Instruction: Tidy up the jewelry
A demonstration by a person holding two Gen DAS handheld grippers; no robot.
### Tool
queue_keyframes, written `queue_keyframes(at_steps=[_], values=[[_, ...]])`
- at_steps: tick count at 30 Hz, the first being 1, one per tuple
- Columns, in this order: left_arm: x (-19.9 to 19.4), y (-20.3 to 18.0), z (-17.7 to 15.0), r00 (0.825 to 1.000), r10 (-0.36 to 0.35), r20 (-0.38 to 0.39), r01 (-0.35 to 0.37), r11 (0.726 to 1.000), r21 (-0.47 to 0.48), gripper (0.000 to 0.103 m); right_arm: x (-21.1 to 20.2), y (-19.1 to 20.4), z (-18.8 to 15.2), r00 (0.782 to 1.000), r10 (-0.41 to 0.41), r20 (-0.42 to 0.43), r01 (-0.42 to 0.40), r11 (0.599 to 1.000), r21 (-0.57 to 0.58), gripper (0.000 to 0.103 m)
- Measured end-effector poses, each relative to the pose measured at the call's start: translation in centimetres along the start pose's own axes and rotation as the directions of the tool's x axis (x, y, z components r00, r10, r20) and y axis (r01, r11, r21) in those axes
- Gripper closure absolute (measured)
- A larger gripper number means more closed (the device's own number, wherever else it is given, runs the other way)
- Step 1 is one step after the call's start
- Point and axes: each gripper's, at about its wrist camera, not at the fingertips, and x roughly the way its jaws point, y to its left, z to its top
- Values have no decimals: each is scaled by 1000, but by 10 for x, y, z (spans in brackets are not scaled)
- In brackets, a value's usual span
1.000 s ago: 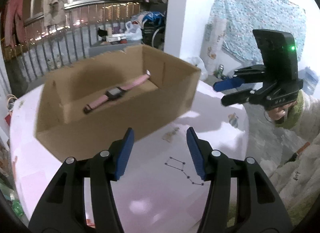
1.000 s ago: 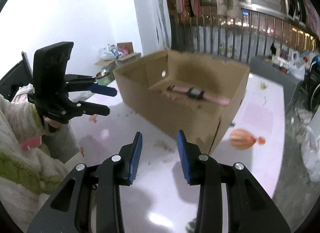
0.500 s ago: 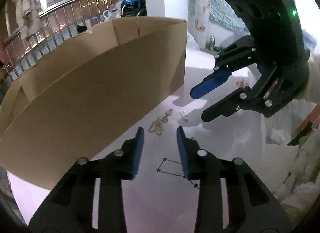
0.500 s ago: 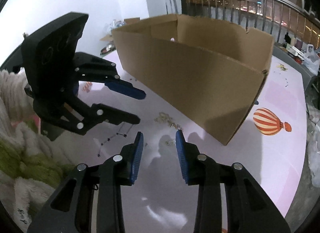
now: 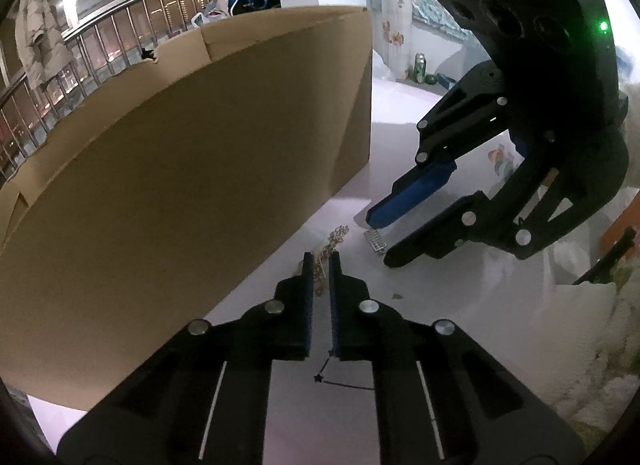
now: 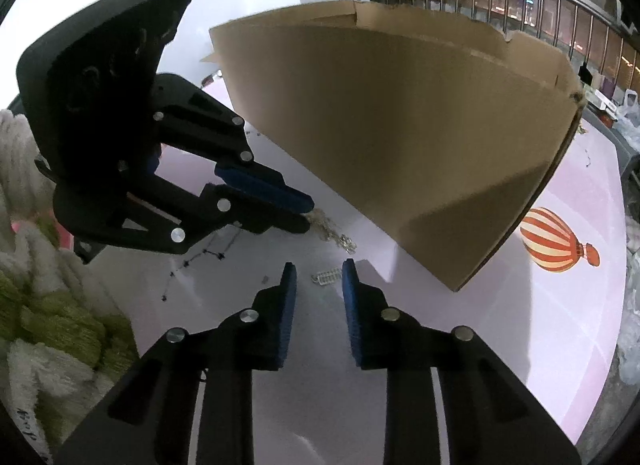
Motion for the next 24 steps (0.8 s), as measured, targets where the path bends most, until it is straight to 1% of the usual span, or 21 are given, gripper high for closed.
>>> queue_keyframes(at_steps=[6, 7, 9, 11, 14, 24], values=[[2, 0, 1, 1000, 12, -7, -12, 1000, 4, 99, 3, -1, 3, 1000, -14, -3, 14, 1000, -3, 86], [2, 0, 1, 1000, 14, -8, -14, 1000, 6, 100, 4, -2, 3, 1000, -17, -4, 17, 1000, -4, 88], [2, -1, 2, 1000, 19, -9, -19, 1000, 12, 101, 4, -3, 3, 1000, -9, -6, 9, 1000, 2, 90], [2, -1, 2, 1000, 11, -10, -11, 1000, 10, 102, 5, -2, 3, 1000, 7, -8, -7, 1000, 6, 96], [-2, -1, -2, 1000, 6, -8, -6, 1000, 2, 102, 5, -1, 3, 1000, 11, -9, -11, 1000, 4, 97], [-13, 1, -13, 1000, -3, 0, 3, 999, -39, 103, 5, 0, 2, 1000, 17, -11, -16, 1000, 13, 98]])
